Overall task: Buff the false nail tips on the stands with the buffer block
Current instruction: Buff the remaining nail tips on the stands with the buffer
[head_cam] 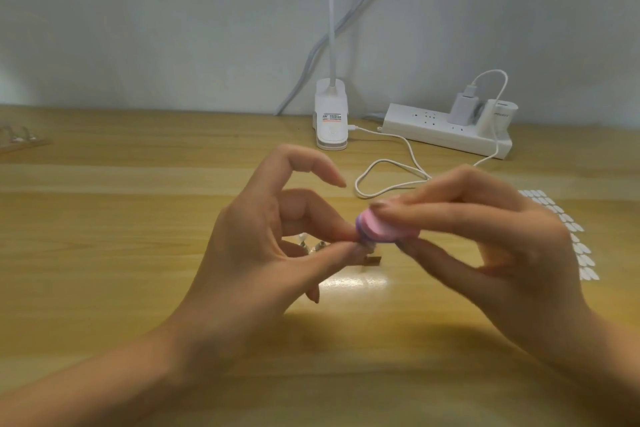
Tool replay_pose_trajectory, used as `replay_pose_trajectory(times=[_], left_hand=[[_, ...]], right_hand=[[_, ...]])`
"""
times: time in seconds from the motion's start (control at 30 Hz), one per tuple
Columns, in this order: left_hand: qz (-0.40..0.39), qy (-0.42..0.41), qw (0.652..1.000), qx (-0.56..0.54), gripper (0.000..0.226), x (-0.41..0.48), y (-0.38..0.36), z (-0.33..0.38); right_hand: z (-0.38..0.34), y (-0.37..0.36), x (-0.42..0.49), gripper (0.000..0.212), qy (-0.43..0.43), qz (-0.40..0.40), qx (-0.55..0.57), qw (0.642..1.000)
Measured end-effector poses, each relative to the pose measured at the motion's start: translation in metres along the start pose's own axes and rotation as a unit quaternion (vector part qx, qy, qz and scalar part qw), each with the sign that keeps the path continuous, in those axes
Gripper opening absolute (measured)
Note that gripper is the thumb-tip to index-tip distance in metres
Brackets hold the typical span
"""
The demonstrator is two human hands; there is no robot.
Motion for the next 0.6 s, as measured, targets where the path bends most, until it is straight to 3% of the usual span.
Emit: replay_pose_trajectory(times=[0.2, 0.3, 0.43, 0.6], left_hand=[[-0.002, -0.007, 1.0, 0.006, 0.041, 0.0, 0.001, 0.0], [-0.002, -0.008, 1.0, 0.017, 0.04, 0.001, 0.001, -0.001], [-0.002, -0.04, 0.998, 0.056, 0.041, 0.012, 0.01, 0.004], [-0.065, -0.045, 0.984, 0.162, 0.045, 0.026, 0.005, -0.002]], right_hand=[[0.0, 0.0, 0.002, 0.022, -0.009, 0.005, 0.008, 1.0], [0.004, -0.002, 0.0, 0.02, 0.026, -0.024, -0.006, 0.999], [0.034, 0.021, 0.006, 0.028, -0.053, 0.088, 0.024, 0.994], [0.053, 0.017, -0.004, 0.026, -0.071, 0.055, 0.012, 0.996]])
Point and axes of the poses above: each hand's wrist, its own x-axis towards the middle knuckle, its own y-axis out of the back of the hand, z = x × y, the point moved 2 cm from there along x, towards the middle knuckle, and after that the axes turned 3 degrees about z, right-handed, at the moved point
